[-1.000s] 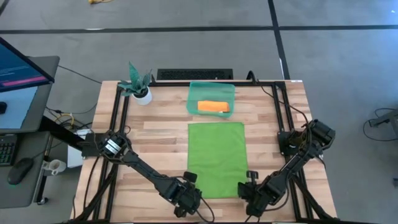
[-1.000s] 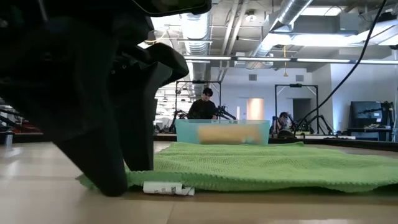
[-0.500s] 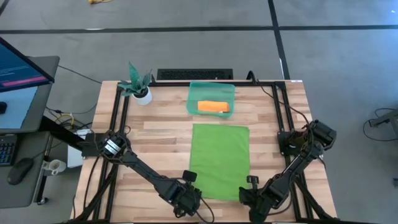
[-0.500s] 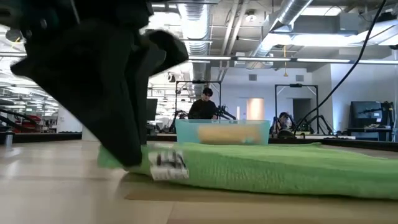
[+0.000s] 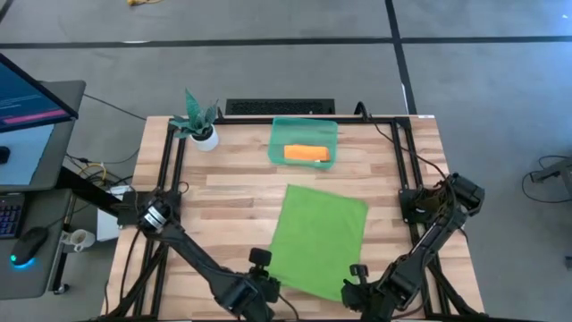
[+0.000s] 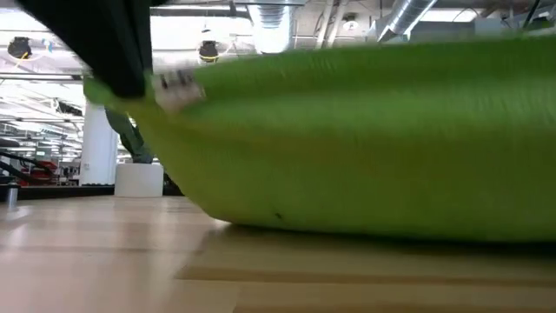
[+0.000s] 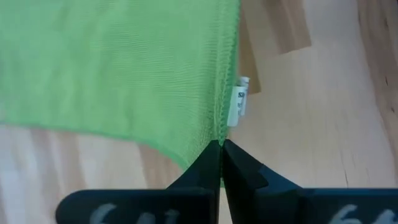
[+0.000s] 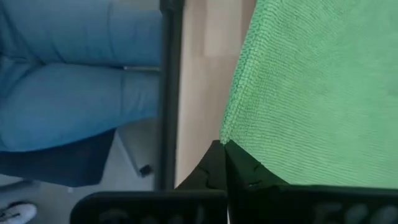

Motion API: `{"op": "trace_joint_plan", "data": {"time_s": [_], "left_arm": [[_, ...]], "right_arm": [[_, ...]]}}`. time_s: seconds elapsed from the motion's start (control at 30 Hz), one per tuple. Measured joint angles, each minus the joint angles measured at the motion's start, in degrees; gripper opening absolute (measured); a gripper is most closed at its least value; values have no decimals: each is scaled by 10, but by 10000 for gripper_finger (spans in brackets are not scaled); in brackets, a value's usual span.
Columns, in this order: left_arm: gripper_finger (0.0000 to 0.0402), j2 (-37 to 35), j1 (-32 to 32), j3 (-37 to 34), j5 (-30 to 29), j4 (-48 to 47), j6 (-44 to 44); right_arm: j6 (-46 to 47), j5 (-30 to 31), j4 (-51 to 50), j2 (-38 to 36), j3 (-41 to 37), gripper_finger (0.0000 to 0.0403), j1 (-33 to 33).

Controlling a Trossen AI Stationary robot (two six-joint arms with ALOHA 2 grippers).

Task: Roll microfiber towels into tight, uniform cylinder then place into a basket
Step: Fold the green towel

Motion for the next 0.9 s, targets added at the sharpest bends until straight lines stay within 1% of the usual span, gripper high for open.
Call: {"op": "trace_joint_plan", "data": {"time_s": [0.17, 0.27, 0.33, 0.47, 0.6, 0.7, 0.77, 0.83, 0.9], "left_arm": [[0, -1, -15, 42, -20, -68, -57], [0, -1, -25, 54, -33, -94, -78], [0, -1, -31, 57, -61, -109, -79], [0, -1, -30, 57, -144, -131, -51], [0, -1, -5, 56, -218, -153, -47], [0, -1, 24, 56, -236, -163, -59], [0, -1, 44, 48, -254, -162, -66], [0, -1, 66, 38, -276, -161, -71], [0, -1, 89, 25, -284, -157, -78]], "right_arm": [[-2, 0, -26, 0, 43, 2, 0], [-13, 2, -52, 0, 65, 2, 1], [-26, 8, -74, 0, 74, 3, 1], [-32, 42, -155, 0, 89, 3, -4], [0, 83, -244, 0, 89, 4, -16], [49, 105, -298, 0, 84, 4, -29], [71, 105, -324, 0, 76, 4, -36], [85, 106, -342, 0, 69, 4, -43], [90, 106, -344, 0, 57, 4, -52]]}}
